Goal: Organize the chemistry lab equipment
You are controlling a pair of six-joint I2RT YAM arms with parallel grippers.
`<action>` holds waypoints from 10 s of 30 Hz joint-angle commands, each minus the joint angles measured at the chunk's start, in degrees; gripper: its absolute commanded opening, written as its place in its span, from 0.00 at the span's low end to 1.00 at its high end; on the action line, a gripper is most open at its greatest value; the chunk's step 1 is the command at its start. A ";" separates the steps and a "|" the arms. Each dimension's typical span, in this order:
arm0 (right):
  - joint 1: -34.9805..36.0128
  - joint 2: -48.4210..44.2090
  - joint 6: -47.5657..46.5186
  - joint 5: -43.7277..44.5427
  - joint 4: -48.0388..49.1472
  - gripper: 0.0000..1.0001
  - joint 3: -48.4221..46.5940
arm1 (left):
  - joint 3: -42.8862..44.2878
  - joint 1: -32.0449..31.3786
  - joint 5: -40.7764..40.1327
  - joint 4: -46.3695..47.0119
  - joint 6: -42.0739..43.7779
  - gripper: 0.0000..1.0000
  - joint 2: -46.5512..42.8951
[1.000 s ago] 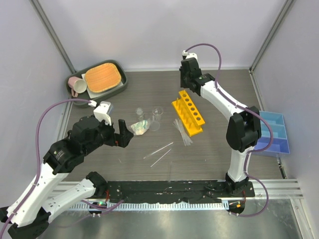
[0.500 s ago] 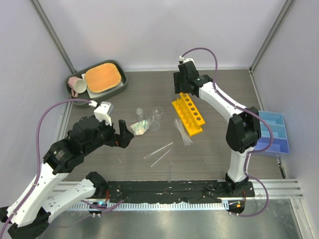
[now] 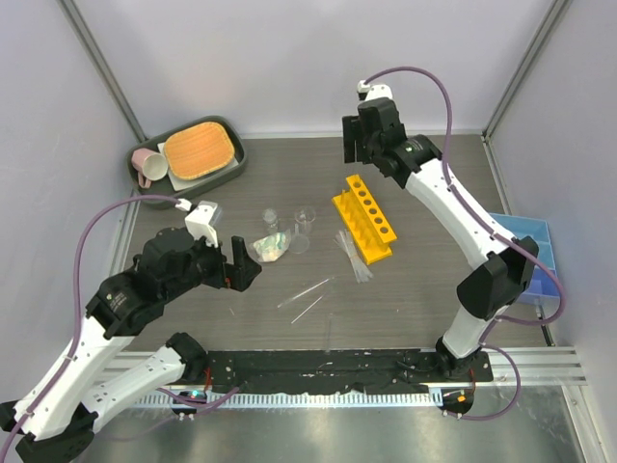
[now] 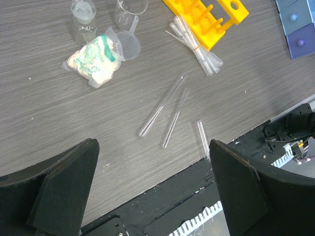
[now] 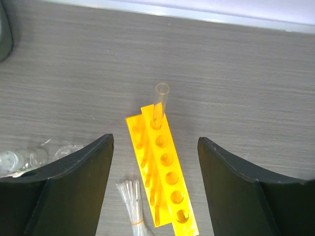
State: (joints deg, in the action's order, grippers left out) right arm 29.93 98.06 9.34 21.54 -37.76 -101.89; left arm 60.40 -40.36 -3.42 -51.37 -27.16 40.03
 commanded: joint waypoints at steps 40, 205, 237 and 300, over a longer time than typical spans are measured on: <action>-4.88 25.34 2.26 -3.17 -8.82 0.42 -24.68 | 2.00 0.19 -0.53 -0.22 1.05 1.00 1.28; 20.16 -41.72 7.27 -12.75 -8.47 0.64 39.22 | -7.05 -14.75 -5.64 19.73 13.10 0.68 52.60; 20.16 -42.96 7.79 -12.57 -8.65 0.64 40.10 | -2.31 -15.89 -2.11 15.43 11.16 0.17 58.32; 20.43 -28.28 15.53 -49.75 -19.64 0.61 -0.95 | -5.38 -16.42 36.47 25.62 6.59 0.18 2.77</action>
State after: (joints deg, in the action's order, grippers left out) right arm 49.95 70.28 24.23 -26.41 -60.73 -103.35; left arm 54.89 -56.58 30.55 -29.43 -20.49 43.38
